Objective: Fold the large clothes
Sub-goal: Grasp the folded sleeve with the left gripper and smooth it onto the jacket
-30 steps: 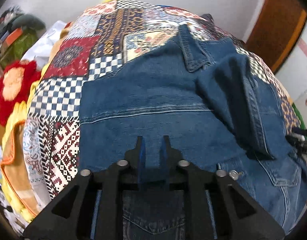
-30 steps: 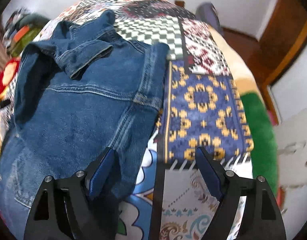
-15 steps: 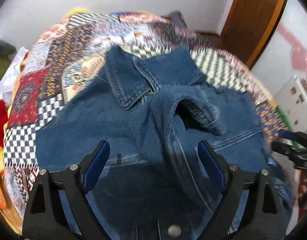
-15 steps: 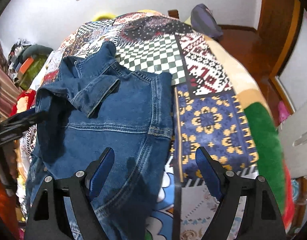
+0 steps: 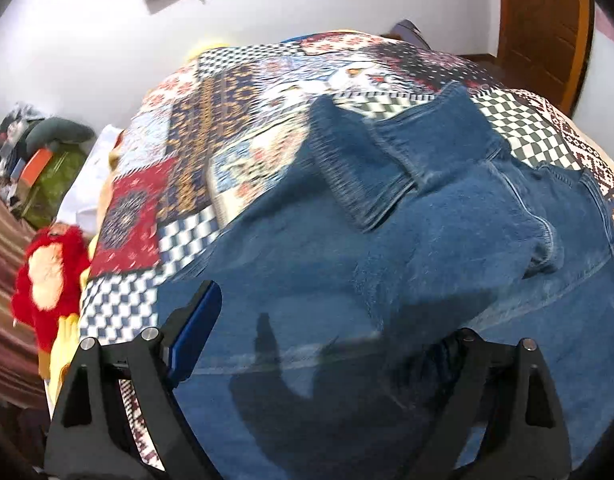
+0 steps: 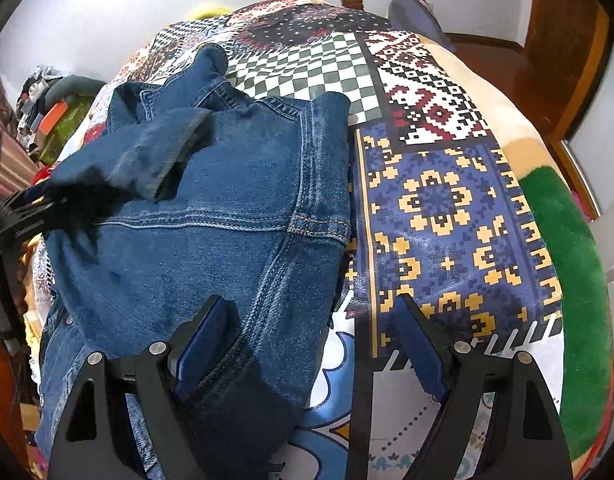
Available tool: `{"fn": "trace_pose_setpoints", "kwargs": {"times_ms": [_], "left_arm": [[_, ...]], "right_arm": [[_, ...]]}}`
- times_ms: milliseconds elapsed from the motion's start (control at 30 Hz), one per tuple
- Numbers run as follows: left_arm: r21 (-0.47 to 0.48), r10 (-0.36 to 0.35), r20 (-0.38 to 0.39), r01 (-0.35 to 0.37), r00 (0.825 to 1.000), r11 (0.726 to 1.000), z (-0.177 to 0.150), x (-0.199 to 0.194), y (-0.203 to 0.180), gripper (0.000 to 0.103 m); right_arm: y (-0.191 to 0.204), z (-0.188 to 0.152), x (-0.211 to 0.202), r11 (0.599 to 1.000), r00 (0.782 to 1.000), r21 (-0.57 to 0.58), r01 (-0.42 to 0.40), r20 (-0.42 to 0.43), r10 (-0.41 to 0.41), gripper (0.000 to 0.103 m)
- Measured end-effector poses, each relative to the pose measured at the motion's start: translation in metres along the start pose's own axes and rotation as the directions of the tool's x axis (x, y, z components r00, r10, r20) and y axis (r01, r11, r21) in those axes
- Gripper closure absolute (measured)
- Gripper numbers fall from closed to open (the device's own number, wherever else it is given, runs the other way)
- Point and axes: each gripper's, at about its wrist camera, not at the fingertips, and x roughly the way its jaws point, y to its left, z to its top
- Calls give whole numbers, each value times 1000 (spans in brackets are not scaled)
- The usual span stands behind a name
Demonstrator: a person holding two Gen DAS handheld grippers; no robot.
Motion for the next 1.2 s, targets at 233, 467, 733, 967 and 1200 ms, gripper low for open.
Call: {"fn": "trace_pose_setpoints", "kwargs": {"times_ms": [233,467,733,967,1200], "left_arm": [[-204,-34,-45,24,998,979,-57,-3,57,8],[-299,-75,-60,54,995,953,-95,0,70,7],[-287,-106,-62,84,992,954,-97,-16,59,8],[98,13,-24,-10,1000,995,-70,-23,-6,8],[183,-40,-55,49,998,982,-44,7,-24,36]], "right_arm": [[4,-1,1,1000,1000,-18,15,11,-15,18],[7,-2,2,998,999,-40,45,13,-45,18],[10,-3,3,996,996,-41,85,11,-85,18],[11,-2,2,994,994,-8,105,-1,-105,17],[10,-3,0,995,995,-11,102,-10,-102,17]]}}
